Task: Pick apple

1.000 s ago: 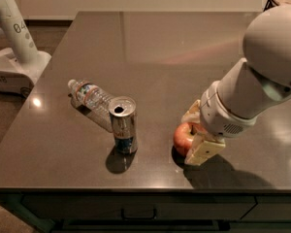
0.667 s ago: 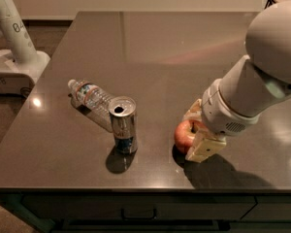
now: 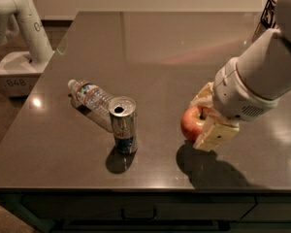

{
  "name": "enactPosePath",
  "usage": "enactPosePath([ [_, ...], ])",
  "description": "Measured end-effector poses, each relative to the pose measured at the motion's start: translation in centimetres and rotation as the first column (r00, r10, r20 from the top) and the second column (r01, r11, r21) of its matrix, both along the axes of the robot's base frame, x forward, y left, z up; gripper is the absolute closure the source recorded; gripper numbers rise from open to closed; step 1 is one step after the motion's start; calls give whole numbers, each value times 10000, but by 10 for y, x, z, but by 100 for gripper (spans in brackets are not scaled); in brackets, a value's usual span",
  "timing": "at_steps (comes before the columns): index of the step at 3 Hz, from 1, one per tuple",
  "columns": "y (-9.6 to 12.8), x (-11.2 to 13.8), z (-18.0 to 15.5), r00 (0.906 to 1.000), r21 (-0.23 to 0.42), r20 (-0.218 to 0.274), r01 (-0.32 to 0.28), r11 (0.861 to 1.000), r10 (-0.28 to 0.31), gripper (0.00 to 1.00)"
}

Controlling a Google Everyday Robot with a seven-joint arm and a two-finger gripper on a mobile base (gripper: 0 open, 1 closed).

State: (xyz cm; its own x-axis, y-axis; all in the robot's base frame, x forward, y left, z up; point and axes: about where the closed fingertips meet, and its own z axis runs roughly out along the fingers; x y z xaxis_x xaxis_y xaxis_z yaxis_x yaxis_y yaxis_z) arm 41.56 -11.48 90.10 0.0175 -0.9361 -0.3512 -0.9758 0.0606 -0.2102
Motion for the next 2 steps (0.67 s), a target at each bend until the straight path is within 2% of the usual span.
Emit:
enactPosePath([
  [1,-8,7,29,9994,164,312,119,9998,-124,100],
  [2,-24,28,70,9967,273,674,442,9986,-460,100],
])
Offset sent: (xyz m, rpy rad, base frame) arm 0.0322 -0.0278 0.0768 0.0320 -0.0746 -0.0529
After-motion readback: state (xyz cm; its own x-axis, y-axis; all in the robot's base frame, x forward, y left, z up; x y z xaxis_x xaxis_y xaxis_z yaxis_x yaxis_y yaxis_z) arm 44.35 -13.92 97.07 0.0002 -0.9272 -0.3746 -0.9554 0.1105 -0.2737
